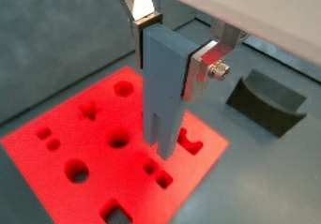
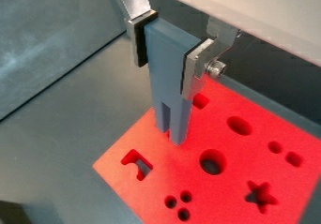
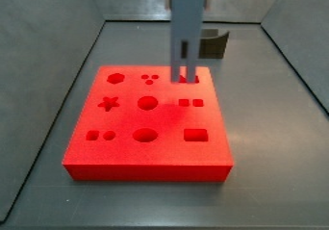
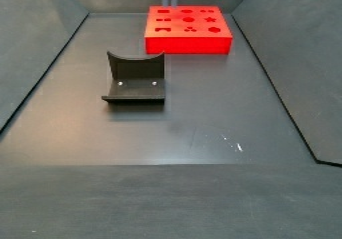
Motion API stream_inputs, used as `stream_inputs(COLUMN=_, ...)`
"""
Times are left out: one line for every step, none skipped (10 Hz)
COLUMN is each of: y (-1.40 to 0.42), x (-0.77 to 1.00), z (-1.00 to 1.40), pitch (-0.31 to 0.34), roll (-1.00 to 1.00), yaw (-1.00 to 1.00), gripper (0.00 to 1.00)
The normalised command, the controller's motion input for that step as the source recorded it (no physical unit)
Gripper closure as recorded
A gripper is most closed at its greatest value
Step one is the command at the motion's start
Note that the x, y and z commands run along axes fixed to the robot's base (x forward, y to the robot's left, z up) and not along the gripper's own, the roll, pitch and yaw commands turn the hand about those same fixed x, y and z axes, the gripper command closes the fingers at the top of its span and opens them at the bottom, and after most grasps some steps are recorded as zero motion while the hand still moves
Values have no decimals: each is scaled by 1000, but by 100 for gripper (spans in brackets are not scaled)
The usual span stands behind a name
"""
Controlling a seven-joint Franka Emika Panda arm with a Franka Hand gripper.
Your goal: Insert the double-square object.
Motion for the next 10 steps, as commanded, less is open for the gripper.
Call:
stream_inputs(y=-117, x=431, z=-520, pitch=-3, roll=107, yaw=0, gripper=100)
stream_inputs(y=-80, x=320, z=-349, pitch=0, roll=117, yaw=0, gripper=100)
stream_inputs(y=-11, x=237, z=-217, pitch=36, roll=117, yaw=9, gripper=100)
stream_inputs(y=0, x=57, z=-83, pitch=30, roll=47, yaw=0, gripper=100)
stream_inputs(y=-34, x=0, z=-86, pitch=0, roll=41, yaw=89, gripper=100)
stream_inputs(y=-89, x=0, z=-49, pitch=0, roll=49, yaw=126, gripper=100)
stream_inputs(y=-86, x=0, z=-31, pitch=0, roll=9, yaw=114, gripper=100)
stream_inputs(y=-77, x=0, z=-37, pitch=0, roll=0, yaw=123, gripper=100)
stream_inputs(y=-86, x=0, z=-31, pitch=-13, roll=0, yaw=114, gripper=100)
stream_inputs(y=-83, x=0, z=-29, pitch=-19, roll=0, yaw=97, gripper=100)
